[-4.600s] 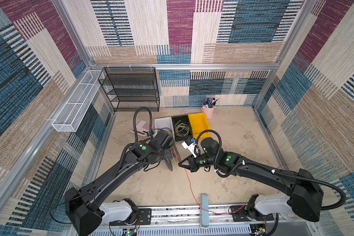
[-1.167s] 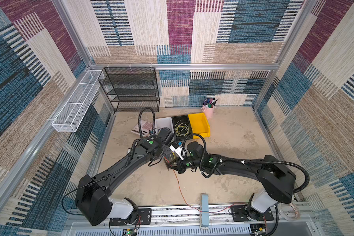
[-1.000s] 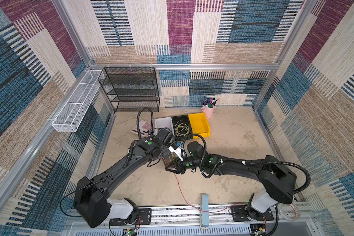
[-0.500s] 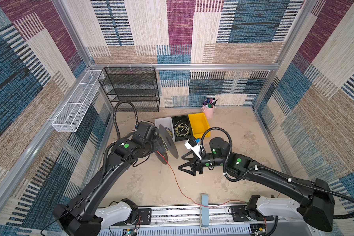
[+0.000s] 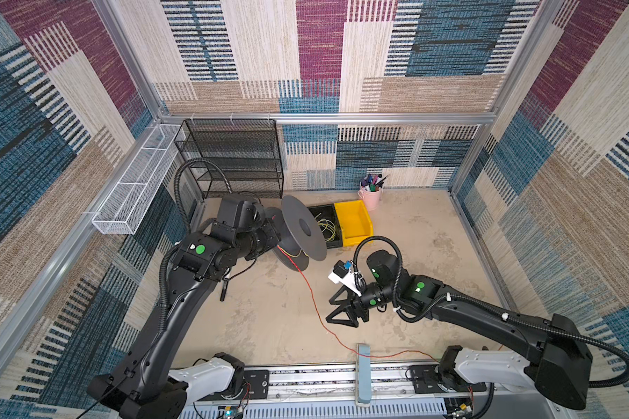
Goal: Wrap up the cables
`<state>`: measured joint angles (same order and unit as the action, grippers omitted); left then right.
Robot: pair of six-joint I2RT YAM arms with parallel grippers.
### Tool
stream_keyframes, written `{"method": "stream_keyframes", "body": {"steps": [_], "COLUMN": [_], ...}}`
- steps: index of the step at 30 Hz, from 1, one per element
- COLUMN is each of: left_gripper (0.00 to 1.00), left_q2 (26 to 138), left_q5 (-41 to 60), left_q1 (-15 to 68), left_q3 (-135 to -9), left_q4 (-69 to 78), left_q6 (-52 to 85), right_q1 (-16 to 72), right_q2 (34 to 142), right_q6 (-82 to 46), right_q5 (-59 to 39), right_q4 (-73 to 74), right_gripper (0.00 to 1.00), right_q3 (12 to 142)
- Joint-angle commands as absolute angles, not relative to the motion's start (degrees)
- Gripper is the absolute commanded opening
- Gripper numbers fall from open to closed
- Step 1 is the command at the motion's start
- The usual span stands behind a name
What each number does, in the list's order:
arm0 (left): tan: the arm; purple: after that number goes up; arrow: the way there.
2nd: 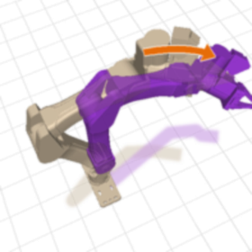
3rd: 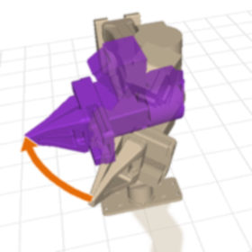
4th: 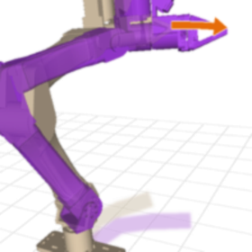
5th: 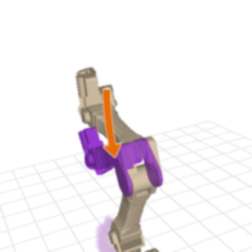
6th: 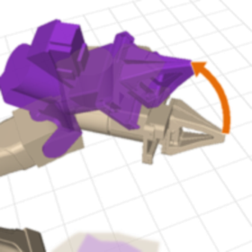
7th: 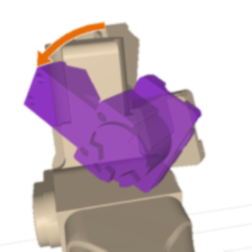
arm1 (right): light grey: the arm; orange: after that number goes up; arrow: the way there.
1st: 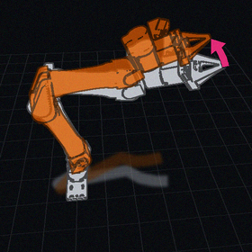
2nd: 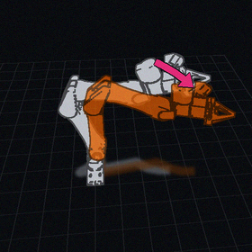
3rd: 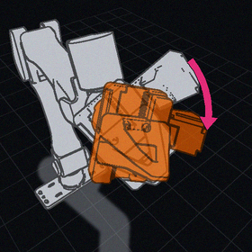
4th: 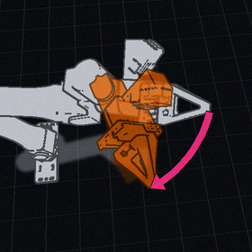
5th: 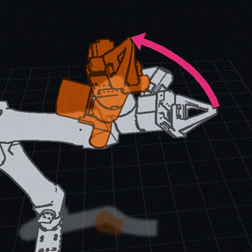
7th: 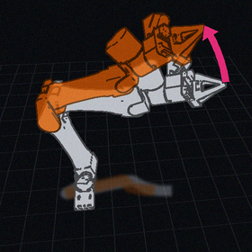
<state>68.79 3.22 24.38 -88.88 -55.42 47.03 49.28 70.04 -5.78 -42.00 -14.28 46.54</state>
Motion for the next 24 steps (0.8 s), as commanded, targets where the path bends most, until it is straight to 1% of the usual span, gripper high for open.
{"method": "stream_keyframes", "body": {"steps": [1,4,7,13,19,22,24], "left_gripper": [0.0,0.0,0.0,0.0,0.0,0.0,0.0], "left_q2": [69.1,69.3,69.3,69.3,70.0,70.0,69.7], "left_q5": [5.9,5.7,6.1,6.6,7.7,7.7,7.4], "left_q1": [24.0,23.7,23.5,22.6,21.7,21.5,21.4], "left_q3": [-91.2,-92.7,-92.7,-92.2,-92.9,-92.7,-92.6], "left_q4": [-52.0,-52.6,-52.3,-50.6,-49.6,-49.6,-49.6], "left_q6": [44.0,43.2,43.2,42.7,42.2,42.0,41.6], "right_q1": [49.2,49.4,49.4,49.5,50.7,51.4,51.8], "right_q2": [72.3,74.4,74.1,72.9,74.6,75.5,75.7], "right_q6": [-4.0,-5.4,-7.1,-7.6,-9.5,-9.6,-9.9], "right_q5": [-42.6,-46.5,-49.3,-51.3,-51.7,-52.1,-52.4], "right_q4": [-11.8,-9.2,-6.1,-5.9,-2.4,-2.4,-2.5], "right_gripper": [0.76,0.75,0.74,0.74,0.73,0.69,0.62], "right_q3": [47.3,47.0,45.1,41.8,38.5,38.6,38.4]}}
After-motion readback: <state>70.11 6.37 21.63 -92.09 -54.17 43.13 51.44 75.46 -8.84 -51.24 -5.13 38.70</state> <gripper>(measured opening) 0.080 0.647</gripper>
